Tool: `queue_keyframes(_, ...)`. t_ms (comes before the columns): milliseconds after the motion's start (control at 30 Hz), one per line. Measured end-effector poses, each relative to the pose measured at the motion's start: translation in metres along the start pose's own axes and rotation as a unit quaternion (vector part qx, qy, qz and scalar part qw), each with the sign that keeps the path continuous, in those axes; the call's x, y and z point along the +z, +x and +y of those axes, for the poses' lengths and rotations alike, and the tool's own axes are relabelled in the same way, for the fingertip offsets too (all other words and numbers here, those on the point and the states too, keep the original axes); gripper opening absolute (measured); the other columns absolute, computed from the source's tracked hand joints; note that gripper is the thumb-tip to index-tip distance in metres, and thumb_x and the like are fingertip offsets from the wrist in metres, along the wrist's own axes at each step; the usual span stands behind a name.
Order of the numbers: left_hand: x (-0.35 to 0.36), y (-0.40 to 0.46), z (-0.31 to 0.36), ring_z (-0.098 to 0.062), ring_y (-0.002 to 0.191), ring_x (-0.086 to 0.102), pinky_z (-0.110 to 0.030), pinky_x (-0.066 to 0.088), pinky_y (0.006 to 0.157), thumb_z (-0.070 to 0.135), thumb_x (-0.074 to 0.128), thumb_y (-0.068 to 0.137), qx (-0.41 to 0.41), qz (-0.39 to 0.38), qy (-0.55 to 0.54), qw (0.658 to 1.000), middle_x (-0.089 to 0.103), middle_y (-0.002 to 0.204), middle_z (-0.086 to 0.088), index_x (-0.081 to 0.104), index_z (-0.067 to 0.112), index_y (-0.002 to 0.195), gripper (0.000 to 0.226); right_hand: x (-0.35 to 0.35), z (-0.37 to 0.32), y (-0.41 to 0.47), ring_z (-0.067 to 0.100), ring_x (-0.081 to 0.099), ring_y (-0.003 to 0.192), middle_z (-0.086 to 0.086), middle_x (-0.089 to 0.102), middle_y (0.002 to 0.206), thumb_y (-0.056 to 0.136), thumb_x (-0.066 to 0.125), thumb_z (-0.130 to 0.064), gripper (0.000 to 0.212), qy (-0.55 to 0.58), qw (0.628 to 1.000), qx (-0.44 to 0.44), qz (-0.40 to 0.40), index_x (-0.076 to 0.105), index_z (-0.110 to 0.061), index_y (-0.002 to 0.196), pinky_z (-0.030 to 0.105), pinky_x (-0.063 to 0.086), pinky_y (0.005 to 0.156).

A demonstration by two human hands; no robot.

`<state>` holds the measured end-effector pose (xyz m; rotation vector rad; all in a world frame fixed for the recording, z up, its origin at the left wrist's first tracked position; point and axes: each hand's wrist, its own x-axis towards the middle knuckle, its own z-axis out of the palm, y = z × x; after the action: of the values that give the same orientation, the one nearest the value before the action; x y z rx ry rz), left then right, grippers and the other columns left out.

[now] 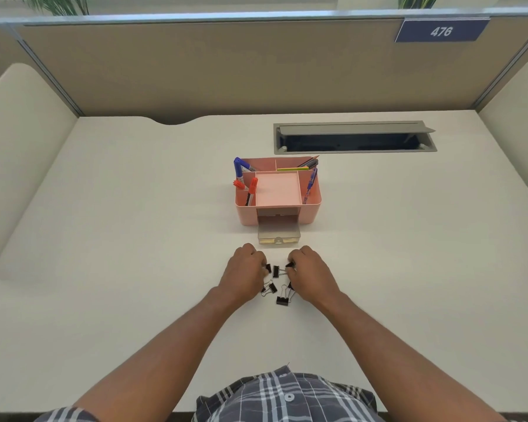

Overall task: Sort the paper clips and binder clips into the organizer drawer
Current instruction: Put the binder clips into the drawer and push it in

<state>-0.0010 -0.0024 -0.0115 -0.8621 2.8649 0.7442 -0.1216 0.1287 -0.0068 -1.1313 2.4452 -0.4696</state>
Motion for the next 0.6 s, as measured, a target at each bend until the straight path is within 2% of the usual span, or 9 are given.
queue_keyframes(133,-0.002,0.0,0.001,-0.022,0.095,0.049,-0.035,0.044,0.083,0.017,0.06,0.088,0.013,-0.009,-0.002,1.0,0.056,0.101,0.0,0.061,0.018,0.096,0.008,-0.002,0.004,-0.002,0.025,0.056,0.095,0.005,0.058,0.101,0.09,0.049,-0.007,0.014,0.026,1.0,0.006,-0.006,0.06,-0.011,0.097,0.035,0.046,0.079)
queue_keyframes(233,-0.002,-0.002,0.004,-0.022,0.089,0.052,-0.032,0.043,0.073,0.013,0.061,0.087,0.014,-0.006,-0.01,1.0,0.06,0.087,0.004,0.057,0.023,0.084,0.011,-0.006,0.008,-0.001,0.021,0.058,0.089,0.001,0.062,0.095,0.091,0.055,-0.011,0.01,0.085,0.996,0.038,0.007,0.064,-0.013,0.094,0.033,0.047,0.077)
queue_keyframes(367,-0.001,-0.002,0.002,-0.022,0.094,0.053,-0.032,0.042,0.077,0.009,0.056,0.091,0.023,0.014,-0.026,0.999,0.068,0.096,0.002,0.066,0.019,0.1,0.017,-0.018,0.007,0.003,0.011,0.059,0.082,-0.009,0.065,0.093,0.091,0.063,-0.018,0.011,0.201,0.974,0.094,0.046,0.07,-0.02,0.1,0.026,0.047,0.079)
queue_keyframes(467,-0.011,-0.001,0.005,-0.02,0.094,0.057,-0.034,0.047,0.082,0.007,0.054,0.093,0.003,0.066,-0.106,0.992,0.071,0.098,0.0,0.069,0.015,0.103,0.02,-0.033,0.002,0.009,0.01,0.064,0.088,-0.007,0.071,0.096,0.089,0.063,-0.016,0.019,0.277,0.951,0.108,0.084,0.073,-0.021,0.104,0.024,0.049,0.085)
queue_keyframes(600,-0.035,0.012,0.018,-0.011,0.085,0.061,-0.021,0.048,0.077,0.006,0.056,0.092,-0.026,0.154,-0.222,0.963,0.07,0.09,0.004,0.07,0.016,0.096,0.017,-0.051,-0.011,0.023,0.01,0.066,0.091,-0.008,0.072,0.097,0.085,0.066,-0.013,0.021,0.355,0.92,0.1,0.133,0.073,-0.02,0.103,0.023,0.051,0.084)
